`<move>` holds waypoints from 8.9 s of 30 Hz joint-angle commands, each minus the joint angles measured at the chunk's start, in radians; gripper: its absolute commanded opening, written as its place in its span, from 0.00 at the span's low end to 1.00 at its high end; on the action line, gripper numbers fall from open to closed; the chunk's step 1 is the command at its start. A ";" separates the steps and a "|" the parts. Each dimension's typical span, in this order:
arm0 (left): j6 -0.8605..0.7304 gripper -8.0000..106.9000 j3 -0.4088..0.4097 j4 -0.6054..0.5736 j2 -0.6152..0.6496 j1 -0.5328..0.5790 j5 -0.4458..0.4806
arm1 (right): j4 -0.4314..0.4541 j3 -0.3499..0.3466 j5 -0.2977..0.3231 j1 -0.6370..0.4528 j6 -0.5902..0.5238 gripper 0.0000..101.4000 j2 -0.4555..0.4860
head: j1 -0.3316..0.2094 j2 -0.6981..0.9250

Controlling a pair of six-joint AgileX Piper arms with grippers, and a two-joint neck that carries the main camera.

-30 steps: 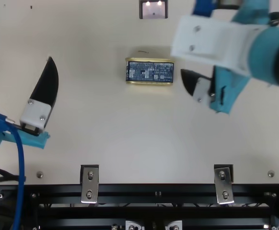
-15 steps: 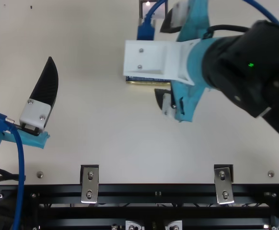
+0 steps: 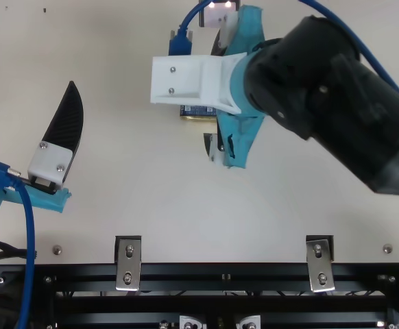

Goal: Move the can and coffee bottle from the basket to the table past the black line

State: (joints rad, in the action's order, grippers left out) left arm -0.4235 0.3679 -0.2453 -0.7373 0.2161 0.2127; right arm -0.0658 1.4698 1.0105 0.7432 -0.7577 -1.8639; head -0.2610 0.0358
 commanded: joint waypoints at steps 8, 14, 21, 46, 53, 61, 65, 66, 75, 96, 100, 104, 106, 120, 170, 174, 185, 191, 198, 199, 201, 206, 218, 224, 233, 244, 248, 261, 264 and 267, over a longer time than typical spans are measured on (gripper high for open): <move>0.000 0.85 0.000 0.000 0.000 0.000 0.000 | -0.022 0.006 -0.030 -0.004 0.005 1.00 -0.066 | -0.011 -0.001; 0.000 0.85 0.000 0.000 0.000 0.000 0.000 | -0.022 0.011 -0.042 -0.011 0.019 0.83 -0.090 | -0.011 -0.001; 0.000 0.85 0.000 0.000 0.000 0.000 0.000 | -0.029 0.012 -0.049 -0.027 0.061 0.00 -0.076 | -0.011 -0.001; 0.000 0.85 0.000 0.000 0.000 0.000 0.000 | 0.078 -0.240 -0.070 -0.474 0.456 0.00 0.248 | 0.000 -0.459; 0.000 0.85 0.000 0.000 0.000 0.000 0.000 | 0.080 -0.326 -0.058 -0.726 0.459 0.00 0.341 | -0.003 -0.633; 0.000 0.85 0.000 0.000 0.000 0.000 0.000 | 0.104 -0.364 -0.051 -1.036 0.400 0.00 0.380 | -0.005 -0.692; 0.000 0.85 0.000 0.000 0.000 0.000 0.000 | 0.135 -0.360 -0.068 -1.175 0.366 0.00 0.363 | -0.005 -0.692; 0.000 0.85 0.000 0.000 0.000 0.000 0.000 | 0.143 -0.357 -0.074 -1.207 0.357 0.00 0.355 | -0.005 -0.692; 0.000 0.85 0.000 0.000 0.000 0.000 0.000 | 0.158 -0.310 -0.123 -1.423 0.273 0.00 0.258 | -0.005 -0.692; 0.000 0.85 0.000 0.000 0.000 0.000 0.000 | 0.056 -0.314 -0.145 -1.625 0.187 0.00 0.147 | -0.005 -0.692; 0.000 0.85 0.000 0.000 0.000 0.000 0.000 | 0.049 -0.329 -0.149 -1.636 0.177 0.27 0.149 | -0.005 -0.692; 0.000 0.85 0.000 0.000 0.000 0.000 0.000 | 0.038 -0.340 -0.163 -1.640 0.168 1.00 0.168 | -0.005 -0.692; 0.000 0.85 0.000 0.000 0.000 0.000 0.000 | 0.039 -0.343 -0.172 -1.637 0.162 1.00 0.190 | -0.005 -0.692; 0.000 0.85 0.000 0.000 0.000 0.000 0.000 | -0.200 -0.296 -0.060 -1.587 0.072 1.00 0.434 | -0.005 -0.692; 0.000 0.85 0.000 0.000 0.000 0.000 0.000 | -0.716 -0.561 0.213 -0.938 0.682 1.00 1.127 | -0.005 -0.692; 0.000 0.85 0.000 0.000 0.000 0.000 0.000 | -0.715 -0.561 0.213 -0.938 0.682 1.00 1.127 | 0.000 -0.687; 0.000 0.85 0.000 0.000 0.000 0.000 0.000 | -0.715 -0.561 0.212 -0.938 0.682 1.00 1.127 | -0.005 -0.347; 0.000 0.85 0.000 0.000 0.000 0.000 0.000 | -0.715 -0.561 0.211 -0.938 0.682 1.00 1.127 | -0.058 -0.096; 0.000 0.85 0.000 0.000 0.000 0.000 0.000 | -0.715 -0.561 0.211 -0.938 0.682 1.00 1.127 | -0.139 0.175; 0.000 0.85 0.000 0.000 0.000 0.000 0.000 | -0.715 -0.561 0.211 -0.938 0.682 1.00 1.127 | -0.146 0.212; 0.000 0.85 0.000 0.000 0.000 0.000 0.000 | -0.715 -0.561 0.211 -0.938 0.682 1.00 1.127 | -0.157 0.284; 0.000 0.85 0.000 0.000 0.000 0.000 0.000 | -0.715 -0.561 0.211 -0.938 0.682 1.00 1.127 | -0.169 0.450; 0.000 0.85 0.000 0.000 0.000 0.000 0.000 | -0.715 -0.561 0.211 -0.938 0.682 1.00 1.127 | -0.173 0.567; 0.062 0.85 0.021 0.038 -0.023 -0.027 -0.018 | -0.715 -0.561 0.211 -0.938 0.682 1.00 1.127 | -0.173 0.567; 0.179 0.85 0.134 0.043 -0.140 -0.207 -0.052 | -0.715 -0.561 0.211 -0.938 0.682 1.00 1.127 | -0.173 0.567; 0.141 0.85 0.343 -0.003 -0.407 -0.409 0.019 | -0.715 -0.561 0.211 -0.938 0.682 1.00 1.127 | -0.173 0.567; 0.055 0.85 0.432 -0.057 -0.513 -0.482 0.070 | -0.715 -0.561 0.211 -0.938 0.682 1.00 1.127 | -0.173 0.567; -0.237 0.85 0.693 -0.193 -0.834 -0.710 0.225 | -0.715 -0.561 0.211 -0.938 0.682 1.00 1.127 | -0.173 0.567; -0.274 0.85 0.738 -0.200 -0.900 -0.743 0.258 | -0.715 -0.561 0.211 -0.938 0.682 1.00 1.127 | -0.173 0.567; -0.301 0.85 0.777 -0.199 -0.962 -0.770 0.291 | -0.715 -0.561 0.211 -0.938 0.682 1.00 1.127 | -0.173 0.567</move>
State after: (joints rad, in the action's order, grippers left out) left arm -0.7115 1.1229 -0.4466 -1.6509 -0.5425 0.4872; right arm -0.7812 0.9092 1.2220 -0.1946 -0.0761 -0.7368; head -0.4043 0.5886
